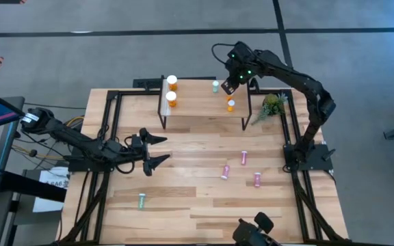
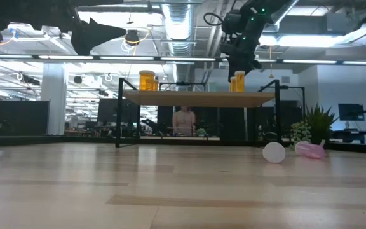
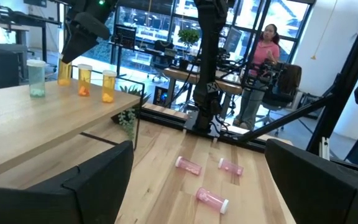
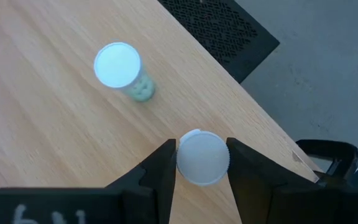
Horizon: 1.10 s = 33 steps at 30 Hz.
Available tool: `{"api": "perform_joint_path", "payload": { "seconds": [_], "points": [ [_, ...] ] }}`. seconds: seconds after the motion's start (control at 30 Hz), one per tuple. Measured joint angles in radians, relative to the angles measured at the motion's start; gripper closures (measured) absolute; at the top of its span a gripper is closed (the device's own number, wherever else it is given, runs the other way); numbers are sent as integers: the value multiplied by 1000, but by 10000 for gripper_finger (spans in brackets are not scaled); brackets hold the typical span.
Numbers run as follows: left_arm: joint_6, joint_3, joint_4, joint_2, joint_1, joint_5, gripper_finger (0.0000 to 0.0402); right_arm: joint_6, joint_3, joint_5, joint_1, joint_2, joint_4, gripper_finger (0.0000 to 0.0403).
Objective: Pick and place medicine bottles onto shelf by color
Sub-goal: Adjust the small orange pill bottle on the shelf
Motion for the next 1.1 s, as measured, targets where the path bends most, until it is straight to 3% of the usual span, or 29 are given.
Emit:
{"api": "perform_joint_path", "payload": {
  "seconds": [0.83,1.1],
  "points": [
    [-1,0,0,0,0,0,49,-51,0,-16,8,0,2,247],
    [-2,0,0,0,0,0,49,-40,0,-16,8,1,1,229]
  ]
}}
